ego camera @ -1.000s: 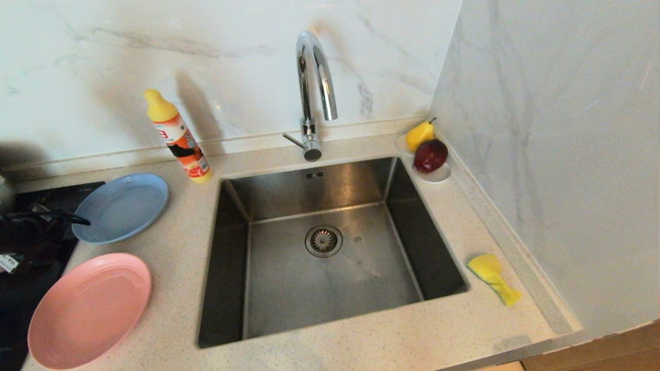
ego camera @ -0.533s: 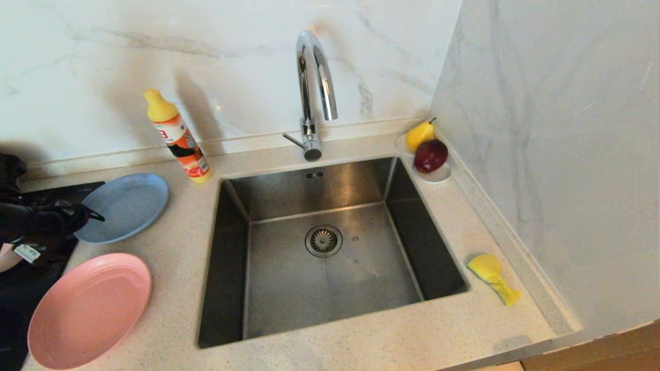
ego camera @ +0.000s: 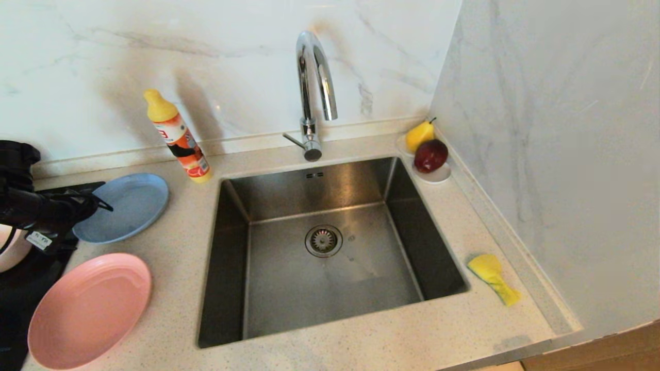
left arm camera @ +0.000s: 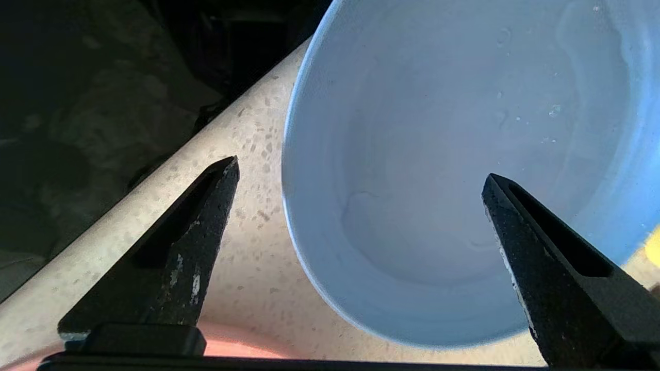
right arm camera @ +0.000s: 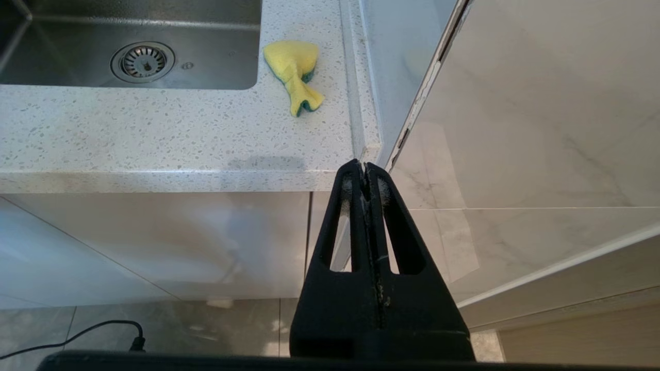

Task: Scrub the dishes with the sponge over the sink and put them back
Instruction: Place the plate on the plate

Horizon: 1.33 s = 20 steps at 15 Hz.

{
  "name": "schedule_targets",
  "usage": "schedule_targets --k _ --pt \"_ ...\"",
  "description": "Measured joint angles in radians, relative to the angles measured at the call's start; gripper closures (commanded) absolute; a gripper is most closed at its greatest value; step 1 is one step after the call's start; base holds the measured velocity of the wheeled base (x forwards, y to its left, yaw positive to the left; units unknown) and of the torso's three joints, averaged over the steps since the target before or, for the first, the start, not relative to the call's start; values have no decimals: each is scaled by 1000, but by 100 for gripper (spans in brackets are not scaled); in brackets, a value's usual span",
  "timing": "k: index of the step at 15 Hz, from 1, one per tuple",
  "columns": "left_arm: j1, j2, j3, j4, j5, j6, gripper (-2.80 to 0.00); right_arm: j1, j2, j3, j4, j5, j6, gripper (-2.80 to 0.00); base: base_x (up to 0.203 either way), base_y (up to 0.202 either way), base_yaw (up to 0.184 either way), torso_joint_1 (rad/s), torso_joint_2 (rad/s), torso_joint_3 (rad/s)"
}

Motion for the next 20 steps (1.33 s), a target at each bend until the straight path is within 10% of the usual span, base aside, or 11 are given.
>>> schedule_targets --k 9,10,20 --pt "-1 40 -40 7 6 -1 -280 0 0 0 0 0 0 0 0 0 0 0 0 0" --pt "-1 44 -49 19 6 -1 0 0 0 0 0 0 0 0 0 0 0 0 0 0" --pt "-1 88 -112 74 39 16 0 0 0 0 0 0 0 0 0 0 0 0 0 0"
